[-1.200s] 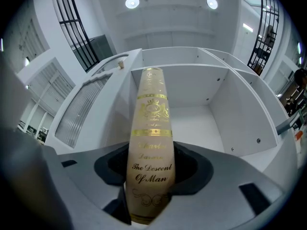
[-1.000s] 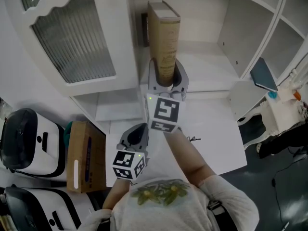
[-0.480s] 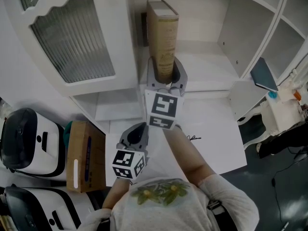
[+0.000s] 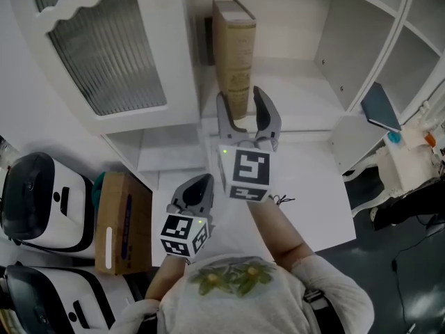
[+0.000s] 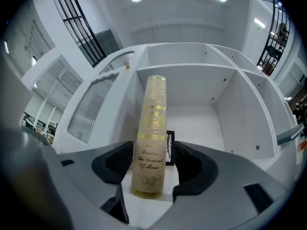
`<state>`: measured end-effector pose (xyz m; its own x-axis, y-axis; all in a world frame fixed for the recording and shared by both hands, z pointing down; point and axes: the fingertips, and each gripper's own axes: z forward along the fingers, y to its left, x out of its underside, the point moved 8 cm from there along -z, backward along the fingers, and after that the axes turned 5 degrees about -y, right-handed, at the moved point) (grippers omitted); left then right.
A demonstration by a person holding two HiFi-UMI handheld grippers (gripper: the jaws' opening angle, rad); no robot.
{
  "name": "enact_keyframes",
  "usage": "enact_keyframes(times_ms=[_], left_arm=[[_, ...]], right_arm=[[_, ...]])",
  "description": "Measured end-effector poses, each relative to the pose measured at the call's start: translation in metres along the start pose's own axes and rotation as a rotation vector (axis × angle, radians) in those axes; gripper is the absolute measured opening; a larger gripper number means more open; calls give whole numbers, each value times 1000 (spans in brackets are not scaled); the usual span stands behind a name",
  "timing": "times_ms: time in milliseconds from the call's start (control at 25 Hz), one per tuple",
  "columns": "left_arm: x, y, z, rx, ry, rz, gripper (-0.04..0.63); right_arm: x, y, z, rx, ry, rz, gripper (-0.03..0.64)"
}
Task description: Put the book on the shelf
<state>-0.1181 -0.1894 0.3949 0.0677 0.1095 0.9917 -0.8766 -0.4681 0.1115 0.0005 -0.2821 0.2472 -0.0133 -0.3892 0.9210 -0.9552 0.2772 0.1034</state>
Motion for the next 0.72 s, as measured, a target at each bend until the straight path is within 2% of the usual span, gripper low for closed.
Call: enact_keyframes(times_ms=[280, 440, 520, 560, 640, 720], left_arm=[[-1, -3, -5, -6, -2, -10, 28], [-1, -10, -9, -4, -5, -22, 28], [-1, -13, -12, -3, -10, -21, 28], [-1, -15, -13, -1, -13, -21, 28], [0, -19, -14, 4, -16, -26, 28], [1, -22, -14, 8, -16, -29, 28]], right_arm=[[-14, -5, -56, -65, -63, 78, 256], [-8, -4, -82, -108, -58, 103, 251], [-2, -3, -93, -122, -42, 118, 218], [2, -3, -98, -122, -35, 122, 180], [9, -2, -107, -127, -22, 127, 62], [17, 0, -113, -160, -6, 148, 46]])
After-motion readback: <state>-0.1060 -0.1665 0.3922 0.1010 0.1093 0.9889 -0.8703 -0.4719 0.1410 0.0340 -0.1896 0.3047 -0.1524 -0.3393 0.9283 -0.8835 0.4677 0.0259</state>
